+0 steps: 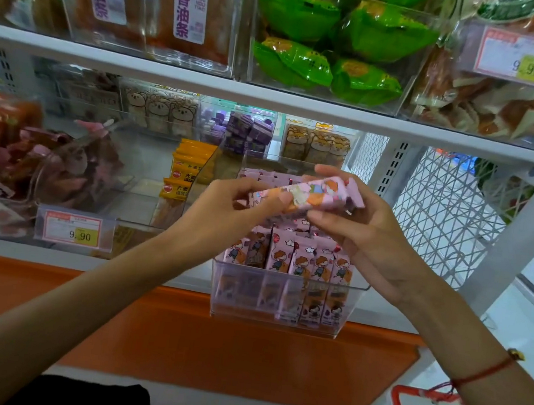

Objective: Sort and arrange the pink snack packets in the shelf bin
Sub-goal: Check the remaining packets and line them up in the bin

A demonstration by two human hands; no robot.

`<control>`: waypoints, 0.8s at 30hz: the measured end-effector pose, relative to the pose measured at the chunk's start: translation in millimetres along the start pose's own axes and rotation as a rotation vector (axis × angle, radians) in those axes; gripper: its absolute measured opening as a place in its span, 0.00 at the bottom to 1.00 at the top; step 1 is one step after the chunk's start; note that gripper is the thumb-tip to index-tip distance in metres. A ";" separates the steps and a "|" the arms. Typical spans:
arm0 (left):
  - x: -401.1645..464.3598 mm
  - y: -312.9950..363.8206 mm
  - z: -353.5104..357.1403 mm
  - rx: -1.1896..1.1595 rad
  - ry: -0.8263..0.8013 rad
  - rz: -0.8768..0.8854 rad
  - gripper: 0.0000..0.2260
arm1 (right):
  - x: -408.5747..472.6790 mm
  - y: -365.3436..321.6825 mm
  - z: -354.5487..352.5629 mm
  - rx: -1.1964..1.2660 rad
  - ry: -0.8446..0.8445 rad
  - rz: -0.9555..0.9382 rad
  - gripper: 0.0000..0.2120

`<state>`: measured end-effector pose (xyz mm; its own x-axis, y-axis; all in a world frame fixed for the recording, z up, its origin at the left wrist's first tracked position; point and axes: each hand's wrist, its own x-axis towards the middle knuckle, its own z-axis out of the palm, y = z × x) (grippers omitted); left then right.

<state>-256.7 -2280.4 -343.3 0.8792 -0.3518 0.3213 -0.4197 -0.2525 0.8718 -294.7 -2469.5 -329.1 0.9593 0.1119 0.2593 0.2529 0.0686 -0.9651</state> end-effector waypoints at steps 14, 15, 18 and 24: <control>-7.1 2.6 10.5 0.020 0.233 0.205 0.13 | 5.5 13.4 -5.9 0.150 0.185 0.169 0.21; -5.8 1.4 6.8 0.060 0.214 0.199 0.14 | 4.8 12.0 -8.9 0.123 0.202 0.119 0.21; -3.1 -3.1 -5.2 0.351 0.146 0.279 0.20 | 0.8 5.6 -16.2 -0.255 0.213 -0.122 0.17; -1.4 -9.5 -6.7 0.664 0.091 0.395 0.22 | -5.5 1.1 -5.4 -0.803 0.175 -0.481 0.13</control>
<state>-252.4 -2271.4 -349.6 0.6390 -0.4600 0.6165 -0.7277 -0.6211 0.2910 -299.0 -2475.4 -331.7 0.7185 0.0945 0.6891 0.5741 -0.6399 -0.5108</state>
